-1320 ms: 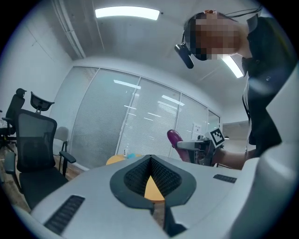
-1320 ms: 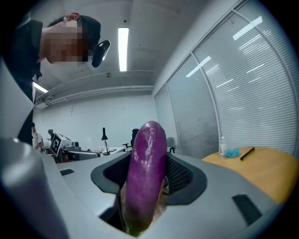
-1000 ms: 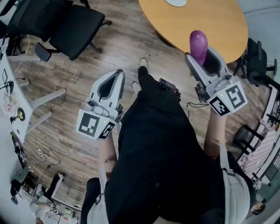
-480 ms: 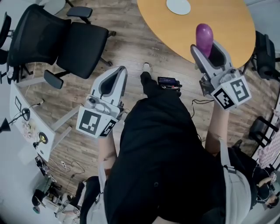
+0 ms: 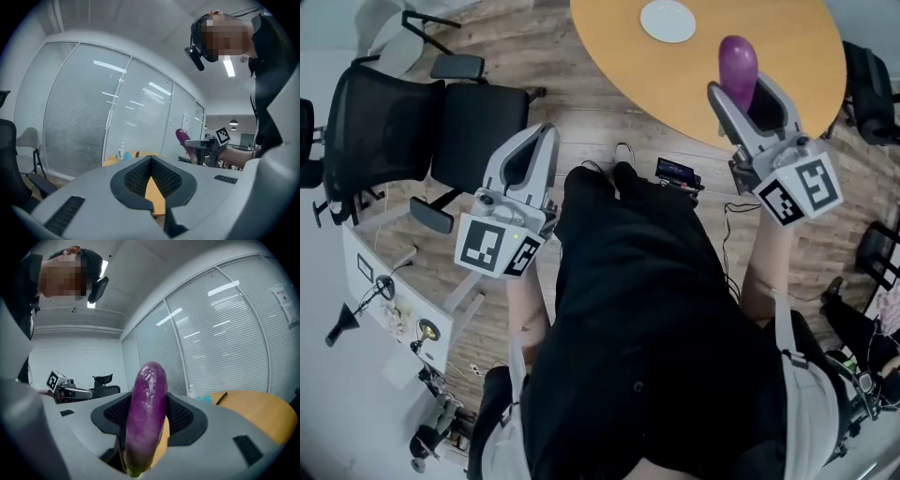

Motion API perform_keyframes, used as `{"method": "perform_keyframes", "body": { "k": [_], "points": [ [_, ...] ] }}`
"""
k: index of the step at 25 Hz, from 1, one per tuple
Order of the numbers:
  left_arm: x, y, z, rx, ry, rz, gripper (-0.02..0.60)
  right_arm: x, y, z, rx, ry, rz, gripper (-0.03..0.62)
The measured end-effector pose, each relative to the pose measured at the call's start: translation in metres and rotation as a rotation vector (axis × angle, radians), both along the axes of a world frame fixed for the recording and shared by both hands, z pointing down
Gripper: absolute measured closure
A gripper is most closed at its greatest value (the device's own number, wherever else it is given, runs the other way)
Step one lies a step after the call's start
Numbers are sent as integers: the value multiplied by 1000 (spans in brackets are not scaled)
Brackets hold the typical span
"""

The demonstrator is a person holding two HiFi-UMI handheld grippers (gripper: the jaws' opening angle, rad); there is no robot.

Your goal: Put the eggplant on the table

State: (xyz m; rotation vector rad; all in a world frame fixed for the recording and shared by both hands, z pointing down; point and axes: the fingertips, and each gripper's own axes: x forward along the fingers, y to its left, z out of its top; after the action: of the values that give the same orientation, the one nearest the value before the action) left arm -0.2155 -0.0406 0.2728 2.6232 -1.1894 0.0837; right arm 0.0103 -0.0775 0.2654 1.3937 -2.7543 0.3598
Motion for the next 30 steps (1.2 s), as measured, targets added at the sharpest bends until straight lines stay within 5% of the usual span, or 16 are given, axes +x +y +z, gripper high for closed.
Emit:
{"method": "perform_keyframes", "body": {
  "k": [16, 30],
  "points": [
    [97, -122, 6, -35, -73, 384, 571, 42, -52, 16, -28, -16, 229, 361],
    [154, -208, 26, -43, -42, 732, 571, 33, -115, 25, -106, 9, 407, 361]
  ]
}}
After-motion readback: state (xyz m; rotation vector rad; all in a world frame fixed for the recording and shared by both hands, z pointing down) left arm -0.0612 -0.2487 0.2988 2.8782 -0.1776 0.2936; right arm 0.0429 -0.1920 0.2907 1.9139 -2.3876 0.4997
